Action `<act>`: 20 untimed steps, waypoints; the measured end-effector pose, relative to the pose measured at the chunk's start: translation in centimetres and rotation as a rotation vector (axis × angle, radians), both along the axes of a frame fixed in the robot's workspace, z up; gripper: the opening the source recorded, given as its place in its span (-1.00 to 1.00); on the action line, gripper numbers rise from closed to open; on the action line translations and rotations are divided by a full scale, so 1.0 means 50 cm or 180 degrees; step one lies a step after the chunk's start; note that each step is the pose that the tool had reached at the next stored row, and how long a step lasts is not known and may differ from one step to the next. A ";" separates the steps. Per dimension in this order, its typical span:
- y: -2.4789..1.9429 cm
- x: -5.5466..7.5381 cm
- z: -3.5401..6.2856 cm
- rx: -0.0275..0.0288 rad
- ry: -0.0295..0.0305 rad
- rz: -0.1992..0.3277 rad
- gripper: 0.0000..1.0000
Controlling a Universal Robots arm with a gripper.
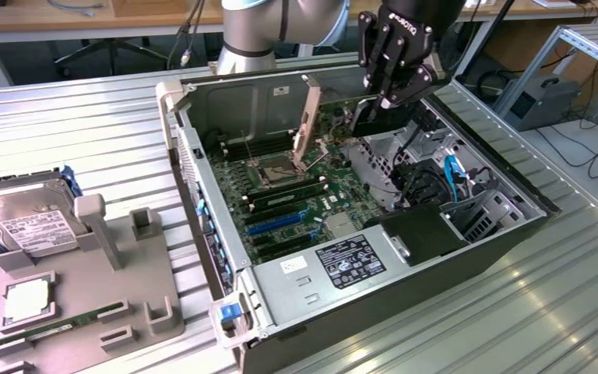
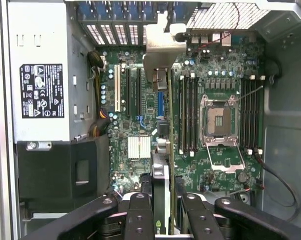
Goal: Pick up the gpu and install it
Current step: 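Insert the gpu into the slot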
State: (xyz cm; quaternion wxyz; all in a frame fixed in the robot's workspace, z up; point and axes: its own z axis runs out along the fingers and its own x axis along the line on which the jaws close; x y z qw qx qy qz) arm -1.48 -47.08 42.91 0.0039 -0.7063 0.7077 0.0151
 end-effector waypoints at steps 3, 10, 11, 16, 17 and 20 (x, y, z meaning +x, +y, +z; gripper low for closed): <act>0.0005 -0.012 -0.001 0.0000 -0.0001 0.0000 -0.46; 0.0020 -0.049 -0.026 0.0000 -0.0016 0.0000 -0.46; 0.0019 -0.049 -0.026 0.0000 -0.0016 0.0000 -0.46; 0.0019 -0.049 -0.040 0.0000 -0.0016 0.0000 -0.46; 0.0019 -0.049 -0.043 0.0000 -0.0016 0.0000 -0.46; 0.0020 -0.049 -0.043 0.0000 -0.0016 0.0000 -0.46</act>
